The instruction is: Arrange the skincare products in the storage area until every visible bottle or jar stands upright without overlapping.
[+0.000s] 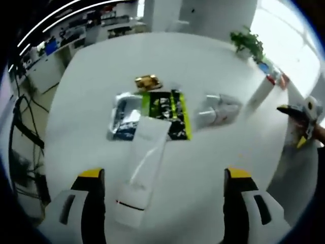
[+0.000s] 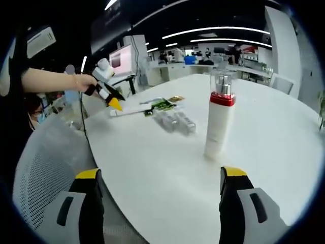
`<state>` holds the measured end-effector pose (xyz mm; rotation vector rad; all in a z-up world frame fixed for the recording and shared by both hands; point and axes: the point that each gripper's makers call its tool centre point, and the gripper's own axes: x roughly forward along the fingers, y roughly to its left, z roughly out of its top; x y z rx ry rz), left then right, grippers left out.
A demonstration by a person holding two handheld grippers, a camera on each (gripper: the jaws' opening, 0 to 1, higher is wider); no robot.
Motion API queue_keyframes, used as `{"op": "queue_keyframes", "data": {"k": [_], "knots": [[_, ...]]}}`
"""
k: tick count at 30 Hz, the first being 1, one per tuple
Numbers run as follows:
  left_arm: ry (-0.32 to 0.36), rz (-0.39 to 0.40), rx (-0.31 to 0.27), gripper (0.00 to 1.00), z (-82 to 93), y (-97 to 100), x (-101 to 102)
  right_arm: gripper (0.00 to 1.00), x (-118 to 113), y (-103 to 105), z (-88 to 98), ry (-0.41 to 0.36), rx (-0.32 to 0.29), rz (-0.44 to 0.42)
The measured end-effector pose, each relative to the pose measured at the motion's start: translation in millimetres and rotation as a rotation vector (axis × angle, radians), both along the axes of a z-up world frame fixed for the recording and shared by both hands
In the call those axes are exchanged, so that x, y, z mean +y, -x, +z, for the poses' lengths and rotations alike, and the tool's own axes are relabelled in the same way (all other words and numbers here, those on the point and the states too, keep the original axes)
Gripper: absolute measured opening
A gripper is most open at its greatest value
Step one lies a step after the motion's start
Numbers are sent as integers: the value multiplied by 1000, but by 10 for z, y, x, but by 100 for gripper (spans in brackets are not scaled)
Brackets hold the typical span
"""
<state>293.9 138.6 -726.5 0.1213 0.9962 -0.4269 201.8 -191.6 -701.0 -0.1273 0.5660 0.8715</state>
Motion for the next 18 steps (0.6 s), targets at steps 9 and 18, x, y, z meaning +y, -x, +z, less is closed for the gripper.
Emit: {"op": "queue_keyframes", "data": {"k": [9,18], "knots": [[-78,-69,67,80,-108,-131,52,95,-13,-5,-9,7,7,-10],[-148,-169,136,66,-206,-296,75,95,-42,-23,-12,6,12,-29]]}}
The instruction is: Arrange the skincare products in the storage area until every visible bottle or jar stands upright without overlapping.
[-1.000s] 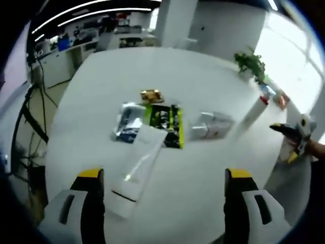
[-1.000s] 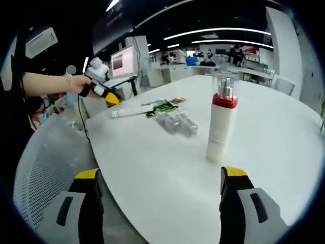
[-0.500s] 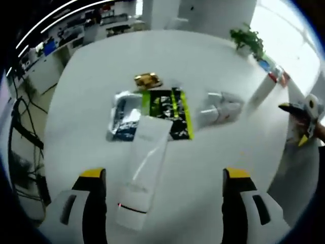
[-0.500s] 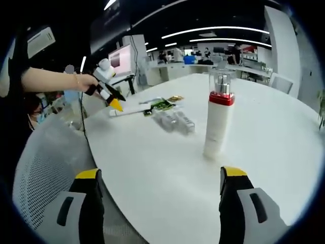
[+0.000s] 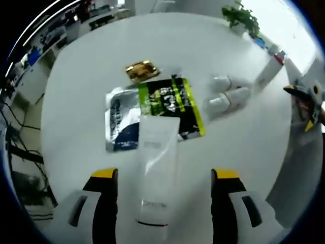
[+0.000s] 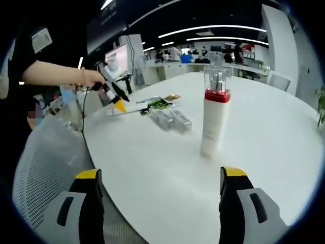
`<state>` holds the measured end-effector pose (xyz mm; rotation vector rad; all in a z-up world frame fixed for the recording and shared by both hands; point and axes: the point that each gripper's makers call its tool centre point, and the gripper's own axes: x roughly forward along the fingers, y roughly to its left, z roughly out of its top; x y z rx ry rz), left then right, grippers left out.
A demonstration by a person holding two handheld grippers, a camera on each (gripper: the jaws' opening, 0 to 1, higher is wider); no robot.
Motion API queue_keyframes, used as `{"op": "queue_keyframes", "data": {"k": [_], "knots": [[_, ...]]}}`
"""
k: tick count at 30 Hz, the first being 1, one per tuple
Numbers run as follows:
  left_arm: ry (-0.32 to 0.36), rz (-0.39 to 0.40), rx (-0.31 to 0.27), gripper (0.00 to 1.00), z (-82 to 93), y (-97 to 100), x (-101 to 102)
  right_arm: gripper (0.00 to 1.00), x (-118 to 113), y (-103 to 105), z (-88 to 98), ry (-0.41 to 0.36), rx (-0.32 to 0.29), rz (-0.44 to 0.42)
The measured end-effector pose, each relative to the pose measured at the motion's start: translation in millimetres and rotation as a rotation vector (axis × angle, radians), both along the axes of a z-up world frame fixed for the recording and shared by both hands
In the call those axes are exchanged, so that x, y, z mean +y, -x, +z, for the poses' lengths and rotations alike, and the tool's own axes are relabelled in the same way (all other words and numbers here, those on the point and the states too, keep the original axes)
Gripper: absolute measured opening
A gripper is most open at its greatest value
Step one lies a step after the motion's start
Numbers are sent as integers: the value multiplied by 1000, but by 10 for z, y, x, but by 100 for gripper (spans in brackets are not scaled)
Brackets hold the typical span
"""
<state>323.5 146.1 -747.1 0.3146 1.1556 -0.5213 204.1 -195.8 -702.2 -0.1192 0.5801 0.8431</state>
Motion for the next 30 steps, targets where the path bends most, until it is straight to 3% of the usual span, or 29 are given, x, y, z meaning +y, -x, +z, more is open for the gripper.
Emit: {"op": "queue_keyframes", "data": {"k": [10,20,30], "knots": [[-50,-50,47,60,-141,-71,38,95,0,0,6,0,7,-10],[-89,-57,76,53,-211,-10,83,94,-8,0,-13,-3,16,-12],[-109,-76,69,52,-240,-100,146,93,-13,3,-29,-1,19,-10]]}}
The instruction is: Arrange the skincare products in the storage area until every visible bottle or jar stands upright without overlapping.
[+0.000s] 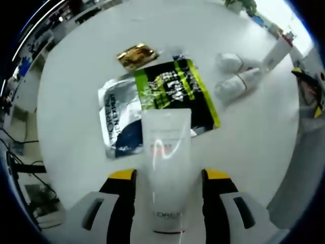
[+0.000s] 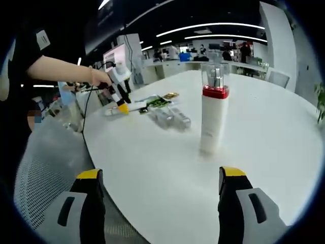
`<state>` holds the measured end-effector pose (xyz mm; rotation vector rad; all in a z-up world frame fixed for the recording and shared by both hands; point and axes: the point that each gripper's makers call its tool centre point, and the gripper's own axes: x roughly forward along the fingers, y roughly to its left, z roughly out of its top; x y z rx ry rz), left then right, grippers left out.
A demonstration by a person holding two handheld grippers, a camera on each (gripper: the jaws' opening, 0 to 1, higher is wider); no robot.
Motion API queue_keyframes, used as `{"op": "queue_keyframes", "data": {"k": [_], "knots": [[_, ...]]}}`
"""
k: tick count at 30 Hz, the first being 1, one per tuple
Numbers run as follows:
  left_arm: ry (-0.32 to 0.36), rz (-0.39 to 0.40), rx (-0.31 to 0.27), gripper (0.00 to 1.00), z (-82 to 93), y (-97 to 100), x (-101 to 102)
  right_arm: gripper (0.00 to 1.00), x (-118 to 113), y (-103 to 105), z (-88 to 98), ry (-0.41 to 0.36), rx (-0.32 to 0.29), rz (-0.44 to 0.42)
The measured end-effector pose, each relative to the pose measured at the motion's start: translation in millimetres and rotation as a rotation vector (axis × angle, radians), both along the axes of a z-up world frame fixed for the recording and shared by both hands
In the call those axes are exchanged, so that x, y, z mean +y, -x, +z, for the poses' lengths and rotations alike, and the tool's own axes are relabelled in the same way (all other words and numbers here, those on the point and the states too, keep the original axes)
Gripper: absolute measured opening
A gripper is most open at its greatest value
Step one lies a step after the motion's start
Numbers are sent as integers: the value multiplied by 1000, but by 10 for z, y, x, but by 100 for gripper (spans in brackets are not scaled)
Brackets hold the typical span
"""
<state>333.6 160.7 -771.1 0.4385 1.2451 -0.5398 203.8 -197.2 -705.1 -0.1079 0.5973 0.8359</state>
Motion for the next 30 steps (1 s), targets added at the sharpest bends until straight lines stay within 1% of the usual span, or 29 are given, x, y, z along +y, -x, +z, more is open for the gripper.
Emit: {"op": "queue_keyframes", "data": {"k": [2,5,6,7,9,11,12,14,16,17,18,21,23,25,26,28,30], "knots": [[-2,-11,-5,51,-8,-17,9,93,0,0,0,0,1,-1],[3,-12,-12,38,-7,-23,-1,92,-3,-2,-2,3,-1,-1],[24,-7,4,38,-22,5,-31,92,-6,-1,-8,3,0,0],[12,-13,-15,38,-16,-27,-6,92,-9,2,-16,9,1,3],[18,-5,-19,37,-33,-41,22,91,-5,4,-19,10,1,7],[32,-2,-41,38,-26,-24,12,90,7,10,-24,7,3,14],[45,3,-65,37,-13,-15,0,90,9,11,-28,8,3,17],[63,43,-90,37,0,-5,-2,90,19,14,-22,7,1,21],[60,55,-107,37,-8,-10,-14,89,25,17,-12,12,-4,23],[55,73,-115,36,-7,-30,-5,89,25,18,-10,13,-5,23],[43,74,-127,36,1,-30,-4,89,23,17,-4,14,-8,23],[16,36,-142,36,33,-6,-37,88,26,17,12,13,-16,22],[18,37,-147,36,69,54,-75,88,31,22,20,15,-18,24],[53,68,-171,36,160,55,-132,88,42,24,24,16,-21,30],[88,98,-178,36,208,57,-181,87,45,26,28,17,-23,32],[123,114,-201,36,279,64,-215,87,54,31,28,17,-23,38],[136,122,-214,36,326,52,-235,86,57,36,17,32,-24,46]]}}
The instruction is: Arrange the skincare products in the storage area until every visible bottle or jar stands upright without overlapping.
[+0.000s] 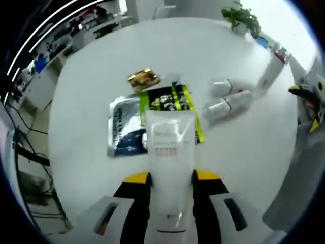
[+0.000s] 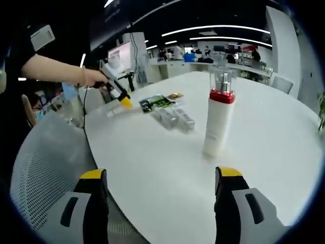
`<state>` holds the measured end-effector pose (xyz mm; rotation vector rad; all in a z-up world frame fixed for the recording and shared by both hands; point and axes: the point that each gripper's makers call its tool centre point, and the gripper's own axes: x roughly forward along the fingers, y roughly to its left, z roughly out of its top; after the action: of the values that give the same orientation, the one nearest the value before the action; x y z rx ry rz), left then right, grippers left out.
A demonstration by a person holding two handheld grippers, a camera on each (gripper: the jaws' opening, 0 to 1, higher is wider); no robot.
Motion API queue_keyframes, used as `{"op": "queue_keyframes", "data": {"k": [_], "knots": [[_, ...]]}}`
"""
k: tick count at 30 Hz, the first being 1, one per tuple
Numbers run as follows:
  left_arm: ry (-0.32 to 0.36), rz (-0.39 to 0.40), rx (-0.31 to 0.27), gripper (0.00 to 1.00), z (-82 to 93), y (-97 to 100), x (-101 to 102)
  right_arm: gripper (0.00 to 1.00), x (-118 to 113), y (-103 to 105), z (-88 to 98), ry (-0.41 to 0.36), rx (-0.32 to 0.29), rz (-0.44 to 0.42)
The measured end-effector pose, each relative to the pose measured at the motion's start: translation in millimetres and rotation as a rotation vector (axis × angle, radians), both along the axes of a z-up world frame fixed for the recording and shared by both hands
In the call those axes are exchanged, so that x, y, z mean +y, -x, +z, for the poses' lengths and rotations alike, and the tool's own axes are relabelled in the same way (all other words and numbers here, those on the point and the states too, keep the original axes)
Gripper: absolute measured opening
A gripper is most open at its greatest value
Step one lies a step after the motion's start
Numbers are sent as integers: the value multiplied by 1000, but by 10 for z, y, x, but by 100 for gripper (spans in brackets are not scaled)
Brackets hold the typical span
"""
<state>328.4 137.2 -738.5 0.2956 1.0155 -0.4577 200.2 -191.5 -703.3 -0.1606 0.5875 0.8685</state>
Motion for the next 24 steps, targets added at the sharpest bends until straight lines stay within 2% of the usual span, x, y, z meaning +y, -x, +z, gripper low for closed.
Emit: {"op": "queue_keyframes", "data": {"k": [1,4,5,8,14,15,18,24], "knots": [[10,6,-10,36,87,44,-23,86,11,3,5,0,-2,5],[39,8,-39,36,191,55,-79,86,48,13,33,-12,-6,19],[50,11,-56,36,256,87,-154,86,58,20,34,-11,-7,26],[73,19,-83,36,320,51,-167,85,87,40,40,-16,-8,37],[114,24,-124,36,539,166,-459,84,127,59,81,-24,-17,54],[120,23,-129,36,513,110,-423,84,136,59,94,-28,-20,57],[140,21,-150,36,598,121,-542,84,169,61,122,-28,-29,75],[163,-23,-194,36,801,210,-861,83,235,57,260,-66,-44,81]]}}
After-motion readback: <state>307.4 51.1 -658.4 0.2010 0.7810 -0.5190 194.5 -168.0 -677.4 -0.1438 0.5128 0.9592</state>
